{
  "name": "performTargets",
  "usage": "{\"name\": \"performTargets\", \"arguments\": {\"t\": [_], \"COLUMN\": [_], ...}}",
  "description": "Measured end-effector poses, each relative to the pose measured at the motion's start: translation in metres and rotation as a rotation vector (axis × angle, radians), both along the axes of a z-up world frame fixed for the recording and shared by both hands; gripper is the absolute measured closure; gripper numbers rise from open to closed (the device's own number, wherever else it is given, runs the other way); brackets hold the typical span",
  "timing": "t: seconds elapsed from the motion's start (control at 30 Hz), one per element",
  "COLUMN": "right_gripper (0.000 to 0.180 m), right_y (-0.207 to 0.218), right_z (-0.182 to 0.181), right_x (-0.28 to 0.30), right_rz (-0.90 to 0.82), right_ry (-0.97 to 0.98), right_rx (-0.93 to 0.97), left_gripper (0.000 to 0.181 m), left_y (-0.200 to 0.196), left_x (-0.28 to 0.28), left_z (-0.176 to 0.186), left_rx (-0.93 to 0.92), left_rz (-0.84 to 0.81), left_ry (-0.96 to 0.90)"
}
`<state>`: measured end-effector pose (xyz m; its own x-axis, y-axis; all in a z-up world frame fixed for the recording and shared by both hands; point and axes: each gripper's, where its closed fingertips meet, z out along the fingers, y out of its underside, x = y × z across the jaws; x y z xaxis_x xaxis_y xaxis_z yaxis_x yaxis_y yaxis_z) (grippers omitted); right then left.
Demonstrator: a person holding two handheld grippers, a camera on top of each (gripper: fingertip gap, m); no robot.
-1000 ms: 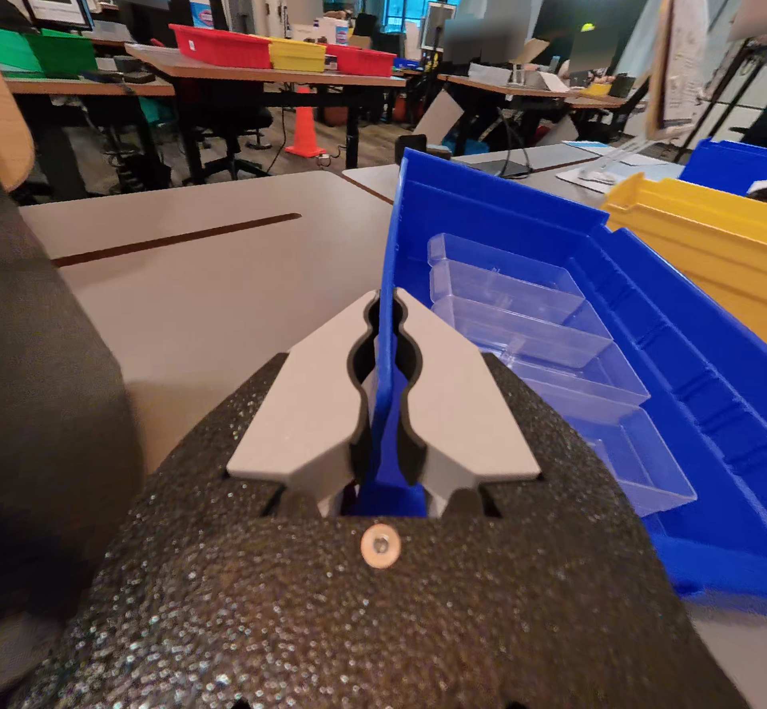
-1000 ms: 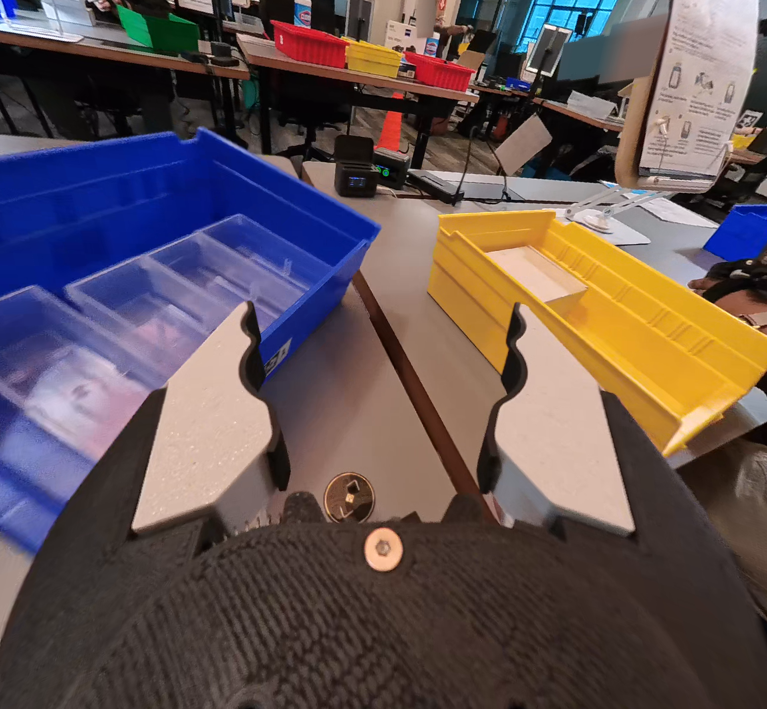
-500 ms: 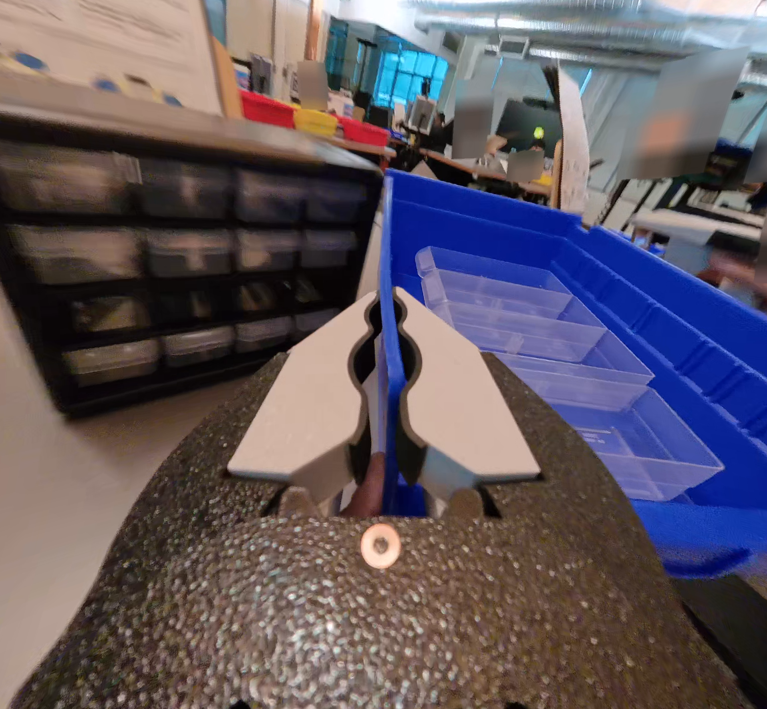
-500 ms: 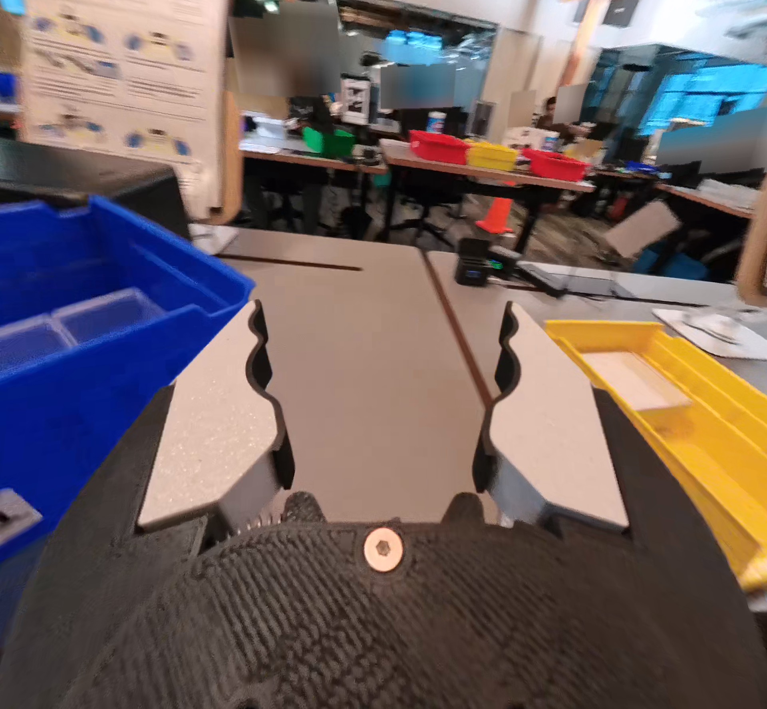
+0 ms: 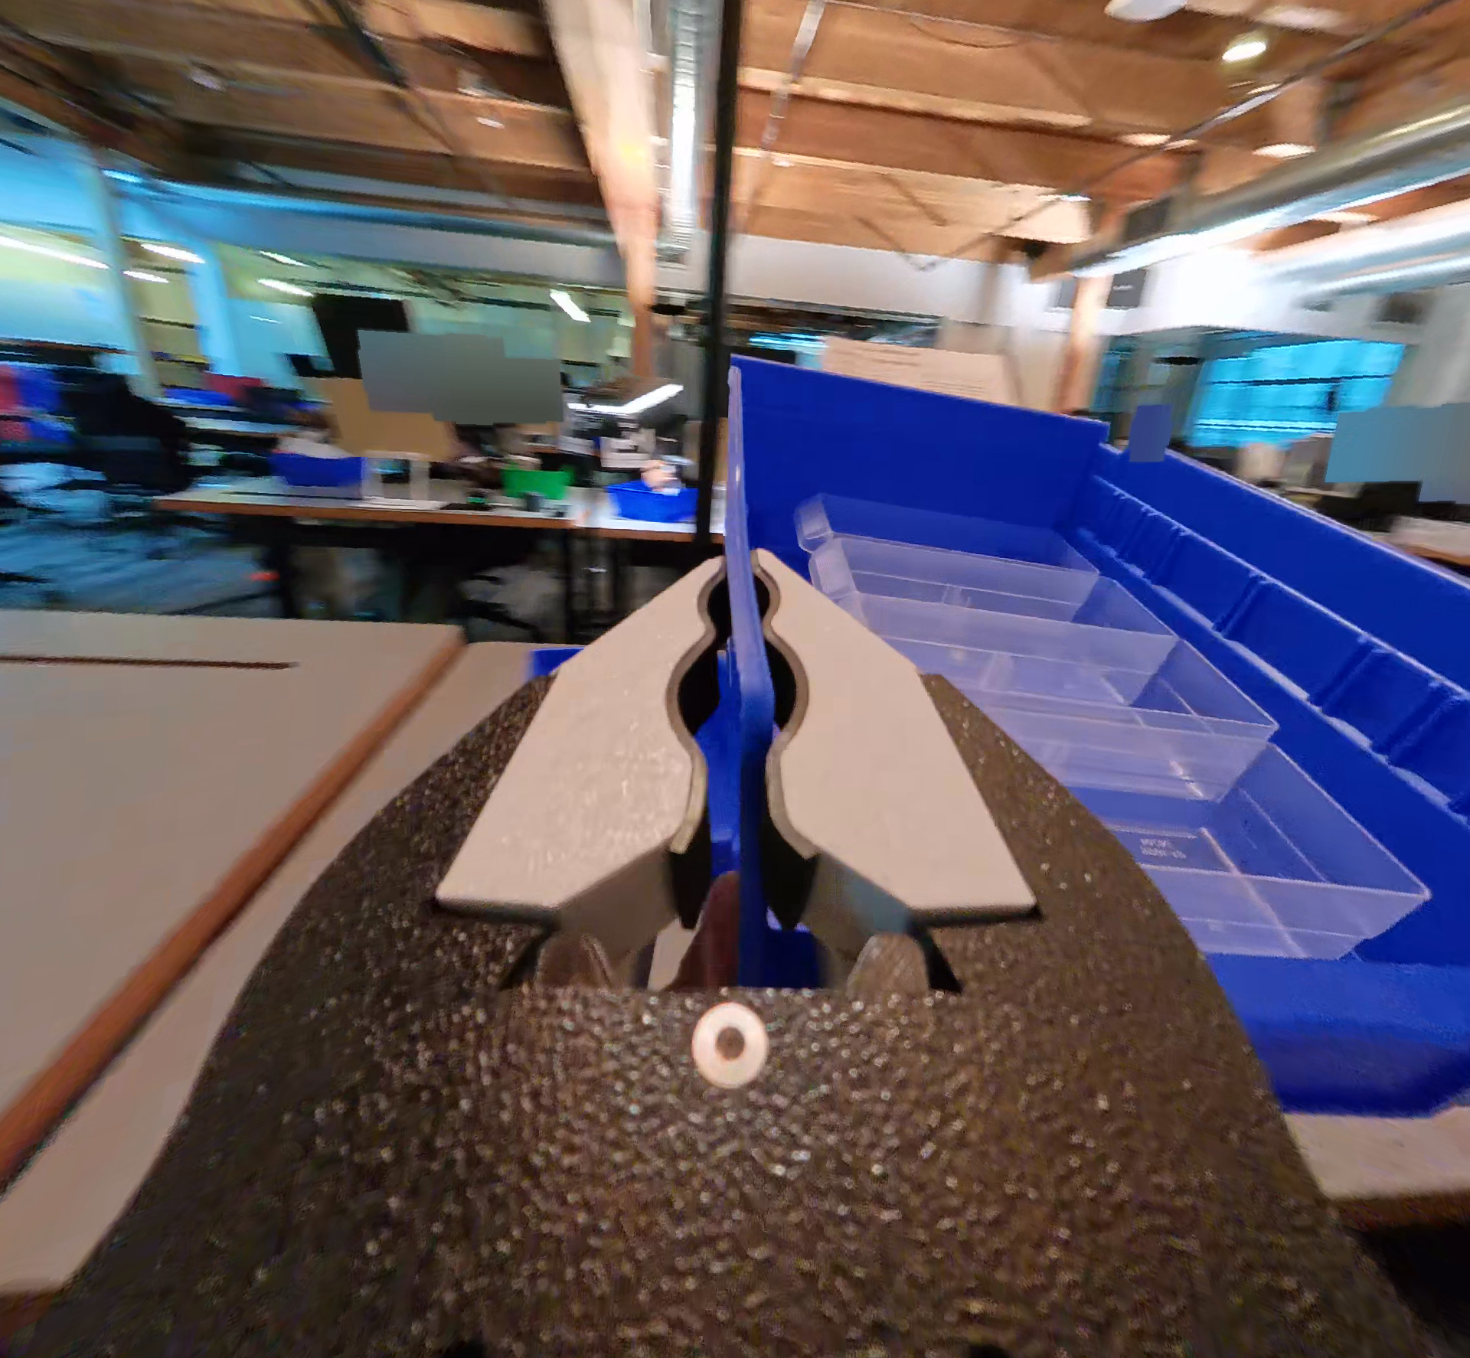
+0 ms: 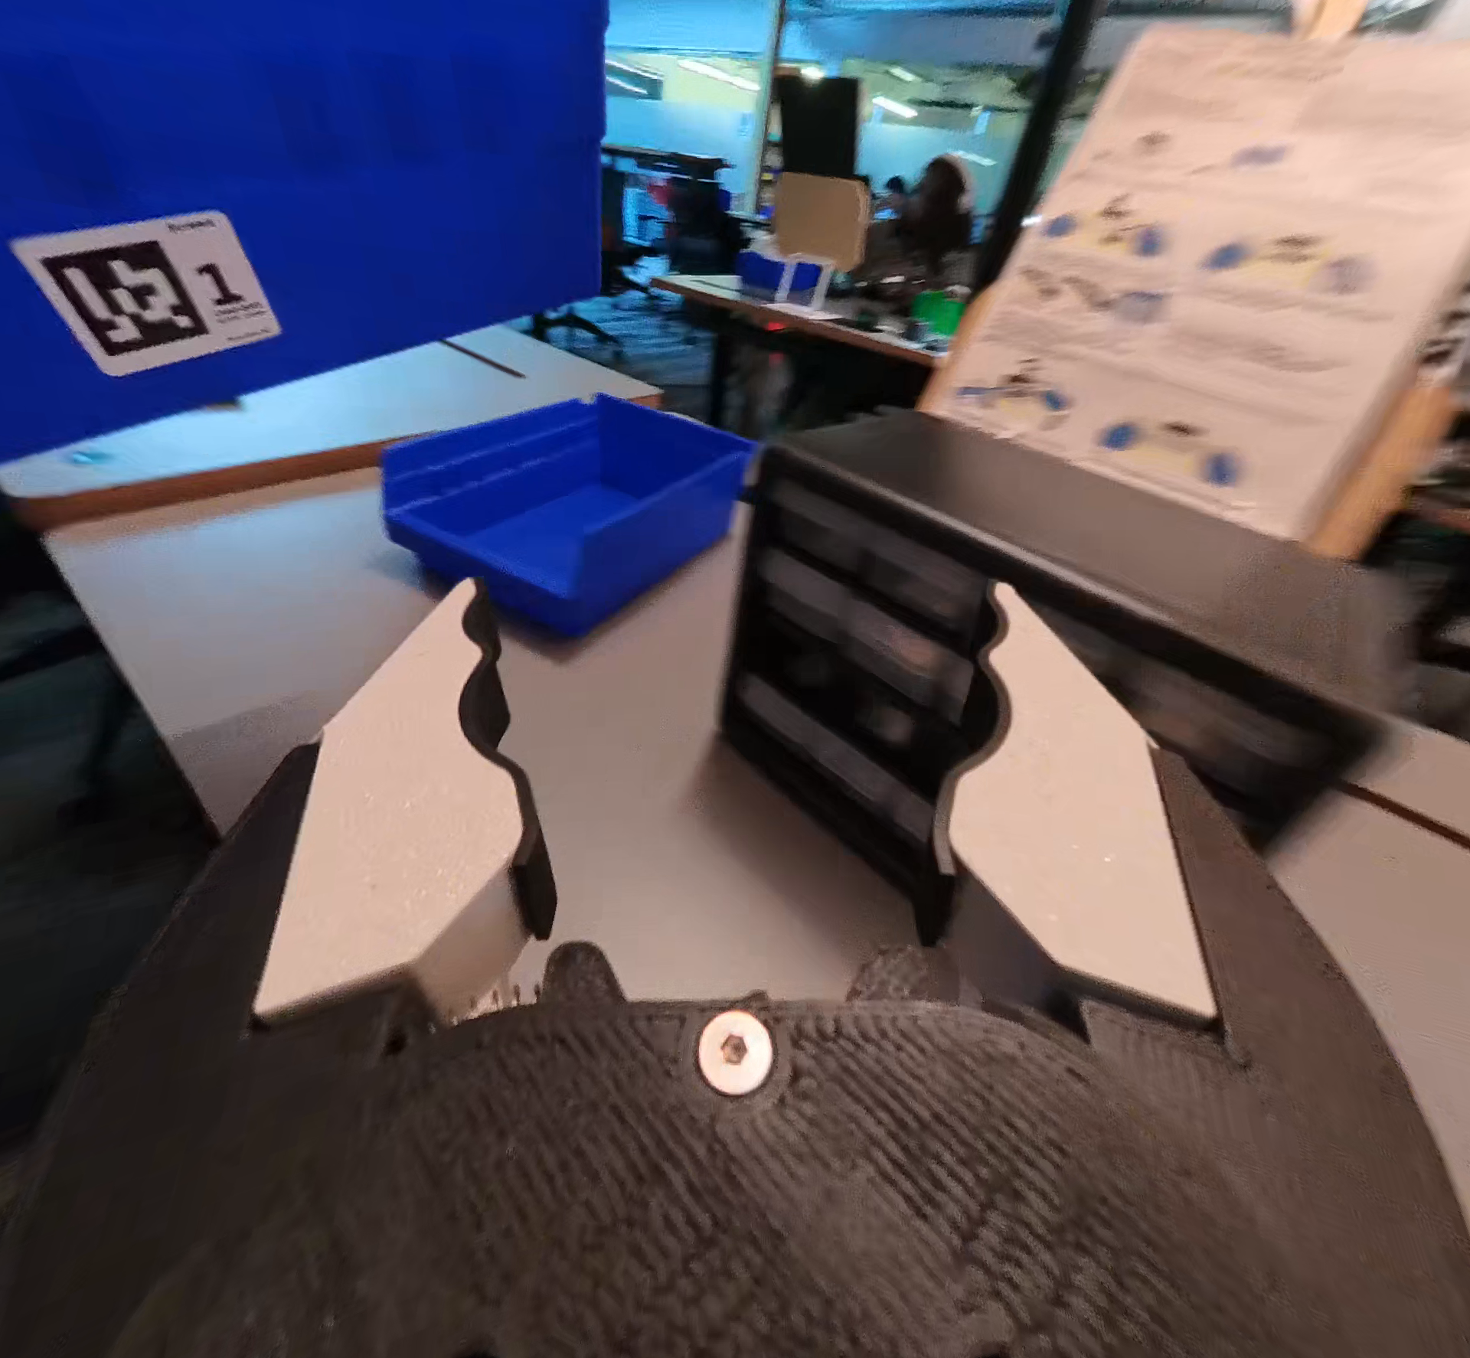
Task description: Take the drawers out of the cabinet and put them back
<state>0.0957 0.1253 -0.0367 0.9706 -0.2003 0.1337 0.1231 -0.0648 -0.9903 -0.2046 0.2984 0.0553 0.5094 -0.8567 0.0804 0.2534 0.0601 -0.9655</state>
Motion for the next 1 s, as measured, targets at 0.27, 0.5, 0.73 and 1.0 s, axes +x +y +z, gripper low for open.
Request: {"name": "performTargets", "arguments": {"t": [0.27, 0.5, 0.73, 1.0], "right_gripper": [0.055, 0.069, 0.138, 0.148], "right_y": [0.215, 0.312, 0.355, 0.339], "right_z": [-0.072, -0.145, -0.185, -0.173], "right_x": [-0.025, 0.002, 0.01, 0.012], "right_rz": [-0.058, -0.237, -0.142, -0.113], "right_ry": [0.19, 0.279, 0.295, 0.244], "right_rx": [0.013, -0.175, -0.292, -0.267], "left_gripper": [0.181, 0.181, 0.181, 0.181], "left_y": [0.096, 0.142, 0.16, 0.17], "left_x": [-0.094, -0.146, -0.176, -0.194], "left_z": [-0.05, -0.11, -0.133, -0.152], "left_rx": [-0.034, -0.171, -0.217, -0.234], "left_rz": [0.51, 0.681, 0.762, 0.857], "left_ry": [0.026, -0.007, -0.054, -0.007]}}
